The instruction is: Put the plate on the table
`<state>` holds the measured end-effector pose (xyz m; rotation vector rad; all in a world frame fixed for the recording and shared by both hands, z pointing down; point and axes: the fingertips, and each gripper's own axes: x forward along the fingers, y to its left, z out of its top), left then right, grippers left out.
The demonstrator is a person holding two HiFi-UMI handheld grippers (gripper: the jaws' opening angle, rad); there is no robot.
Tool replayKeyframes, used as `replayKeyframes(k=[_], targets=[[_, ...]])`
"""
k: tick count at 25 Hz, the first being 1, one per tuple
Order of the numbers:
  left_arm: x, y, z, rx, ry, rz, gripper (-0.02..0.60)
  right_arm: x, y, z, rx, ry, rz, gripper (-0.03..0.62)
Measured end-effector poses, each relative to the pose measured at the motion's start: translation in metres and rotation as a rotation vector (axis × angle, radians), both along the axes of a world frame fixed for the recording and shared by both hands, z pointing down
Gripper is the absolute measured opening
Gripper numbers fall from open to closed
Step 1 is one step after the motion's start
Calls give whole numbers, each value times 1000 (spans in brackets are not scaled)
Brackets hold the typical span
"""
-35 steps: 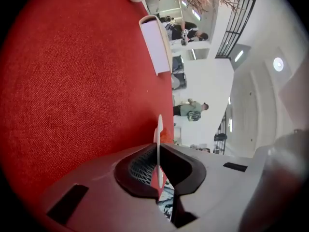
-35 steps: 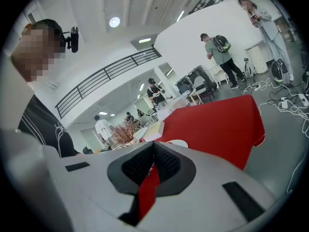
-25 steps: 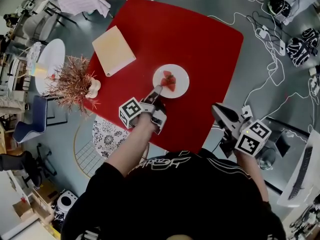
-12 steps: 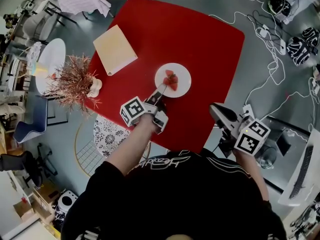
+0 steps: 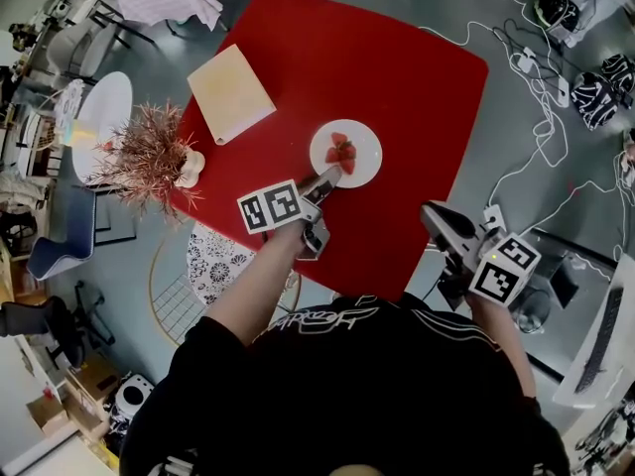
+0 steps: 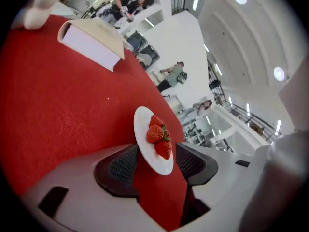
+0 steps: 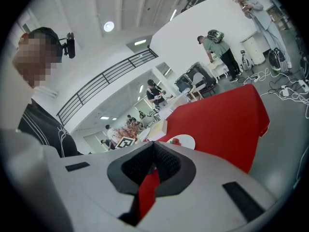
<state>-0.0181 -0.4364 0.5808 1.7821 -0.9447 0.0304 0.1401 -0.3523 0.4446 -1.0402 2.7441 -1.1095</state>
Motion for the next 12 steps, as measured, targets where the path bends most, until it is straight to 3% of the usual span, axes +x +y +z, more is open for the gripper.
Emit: replayKeyframes(k=[5, 10, 12], targets=[[3, 6, 7, 28, -165, 138, 244, 0, 0, -1, 4, 0, 2, 8], [4, 16, 19, 102, -430, 347, 244, 1, 2, 0, 0, -2, 5, 8], [5, 20, 22, 129, -500, 413, 245, 1, 3, 1, -2, -2, 5, 8]])
